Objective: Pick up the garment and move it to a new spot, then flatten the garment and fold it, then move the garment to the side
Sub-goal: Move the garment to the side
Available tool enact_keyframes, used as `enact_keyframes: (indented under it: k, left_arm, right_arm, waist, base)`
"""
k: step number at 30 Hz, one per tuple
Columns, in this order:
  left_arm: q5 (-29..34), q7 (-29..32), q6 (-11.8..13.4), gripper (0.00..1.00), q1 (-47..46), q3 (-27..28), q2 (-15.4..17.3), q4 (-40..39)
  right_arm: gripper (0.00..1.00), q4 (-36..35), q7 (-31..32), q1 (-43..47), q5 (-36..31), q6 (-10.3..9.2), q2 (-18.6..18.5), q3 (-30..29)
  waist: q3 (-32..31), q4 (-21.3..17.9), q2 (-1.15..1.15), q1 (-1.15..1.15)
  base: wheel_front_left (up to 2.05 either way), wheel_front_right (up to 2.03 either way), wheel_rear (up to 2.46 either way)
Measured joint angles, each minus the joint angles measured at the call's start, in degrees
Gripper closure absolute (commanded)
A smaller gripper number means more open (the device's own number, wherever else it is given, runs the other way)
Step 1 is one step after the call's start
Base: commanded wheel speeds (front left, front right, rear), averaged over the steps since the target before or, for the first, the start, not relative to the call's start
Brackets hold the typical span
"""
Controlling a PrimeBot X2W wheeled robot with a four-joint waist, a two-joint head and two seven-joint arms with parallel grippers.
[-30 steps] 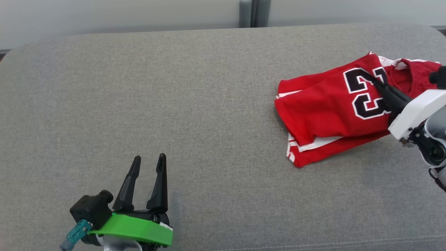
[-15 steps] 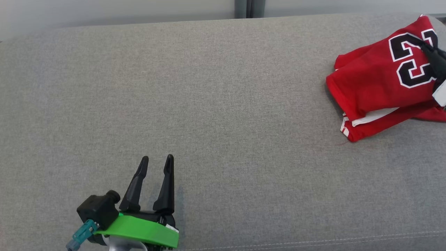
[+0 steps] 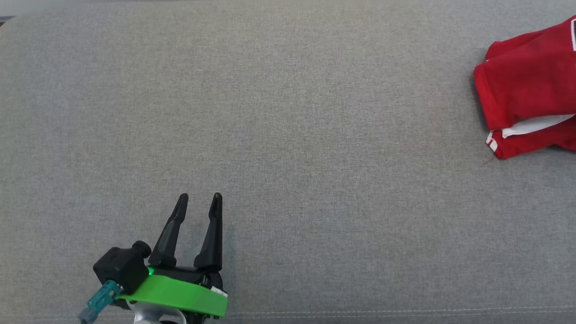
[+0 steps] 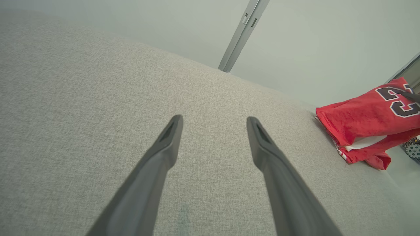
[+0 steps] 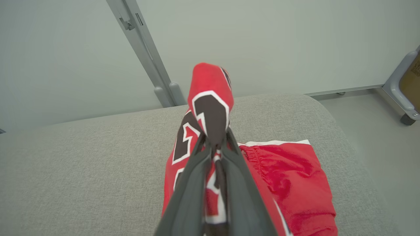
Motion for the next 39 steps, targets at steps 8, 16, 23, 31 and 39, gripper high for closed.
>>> enact_keyframes:
  k: [8,16,23,31,39]
  left_arm:
    - [1.3,0.9,0.0,0.0,-1.7,-0.1,0.6,-1.7]
    - [2.7,2.0,0.2,0.0,-2.4,-0.3,1.8,-3.6]
    - [3.6,3.0,0.7,0.0,-2.5,0.2,2.7,-5.1]
    - [4.0,4.0,0.8,0.0,-3.2,0.7,3.4,-6.3]
    - [4.0,4.5,0.8,0.0,-3.6,0.9,3.5,-6.4]
  right_arm:
    - [1.0,2.4,0.7,-0.9,-2.4,-2.48,-4.0,-0.1]
    - [1.0,6.9,-0.2,-0.7,-3.5,-5.63,-4.0,-0.1]
    - [1.0,8.8,-2.5,-0.7,-5.9,-7.02,-3.8,0.4]
    - [0.82,11.7,-4.9,-0.8,-6.5,-8.51,-1.8,0.4]
    - [0.0,15.8,-7.5,-0.5,-7.6,-9.09,-1.5,0.1]
  waist:
    - [2.9,0.9,0.0,0.0]
    - [6.0,1.4,0.0,0.0]
    - [8.6,1.6,0.0,0.0]
    - [10.6,1.0,0.0,0.0]
    - [10.8,0.1,0.0,0.0]
  base:
    - [0.0,0.0,0.0]
    - [0.0,0.0,0.0]
    - [0.0,0.0,0.0]
    - [0.0,0.0,0.0]
    - [0.0,0.0,0.0]
